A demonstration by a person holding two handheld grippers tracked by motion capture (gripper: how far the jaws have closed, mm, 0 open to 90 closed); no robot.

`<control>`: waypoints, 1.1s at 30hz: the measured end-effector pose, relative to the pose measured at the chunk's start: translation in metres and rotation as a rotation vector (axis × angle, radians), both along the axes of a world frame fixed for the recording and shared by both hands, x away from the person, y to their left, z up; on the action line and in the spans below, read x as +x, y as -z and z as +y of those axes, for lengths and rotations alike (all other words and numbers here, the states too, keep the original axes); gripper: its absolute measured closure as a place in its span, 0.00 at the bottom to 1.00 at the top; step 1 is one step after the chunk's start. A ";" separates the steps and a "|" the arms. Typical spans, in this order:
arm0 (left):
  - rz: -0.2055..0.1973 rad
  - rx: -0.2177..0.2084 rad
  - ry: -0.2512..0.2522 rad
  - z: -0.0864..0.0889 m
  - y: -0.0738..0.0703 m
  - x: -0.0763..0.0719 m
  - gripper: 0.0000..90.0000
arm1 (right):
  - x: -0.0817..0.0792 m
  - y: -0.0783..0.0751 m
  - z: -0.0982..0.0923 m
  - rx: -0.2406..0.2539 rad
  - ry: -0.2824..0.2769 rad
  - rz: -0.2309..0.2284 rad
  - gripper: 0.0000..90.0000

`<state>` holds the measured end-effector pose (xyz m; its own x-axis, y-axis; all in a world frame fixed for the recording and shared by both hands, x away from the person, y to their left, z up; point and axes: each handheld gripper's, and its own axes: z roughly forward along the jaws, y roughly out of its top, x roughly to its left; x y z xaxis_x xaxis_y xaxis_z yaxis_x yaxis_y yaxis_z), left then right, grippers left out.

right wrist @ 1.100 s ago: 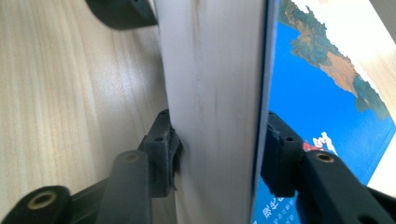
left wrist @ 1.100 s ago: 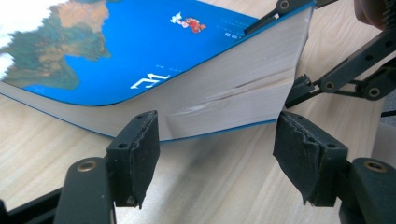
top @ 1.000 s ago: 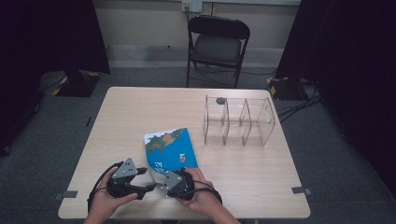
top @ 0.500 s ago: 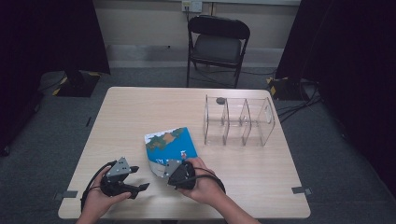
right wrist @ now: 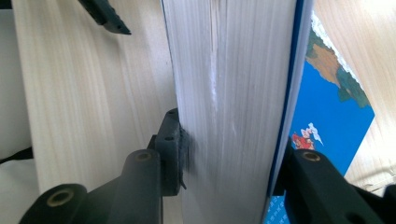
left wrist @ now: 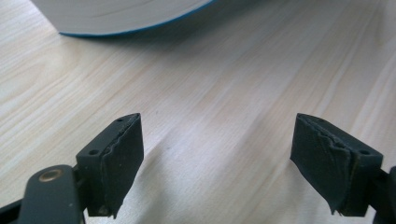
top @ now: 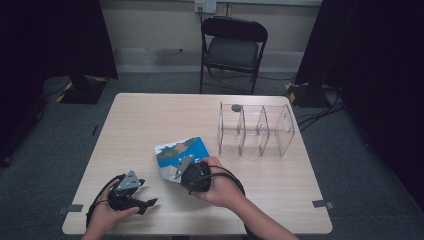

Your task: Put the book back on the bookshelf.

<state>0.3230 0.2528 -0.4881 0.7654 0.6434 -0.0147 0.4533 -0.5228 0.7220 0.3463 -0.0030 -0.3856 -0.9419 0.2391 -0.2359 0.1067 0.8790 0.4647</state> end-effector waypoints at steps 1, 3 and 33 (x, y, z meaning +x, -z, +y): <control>-0.002 0.015 0.007 0.000 0.001 0.000 0.19 | 0.000 -0.001 -0.001 0.002 0.002 0.003 0.67; -0.006 0.017 -0.001 0.001 0.003 0.000 0.18 | 0.001 -0.005 -0.001 -0.003 0.002 0.014 0.67; -0.012 0.015 -0.002 0.006 0.014 0.005 0.04 | 0.012 -0.057 -0.008 0.032 0.016 0.173 0.68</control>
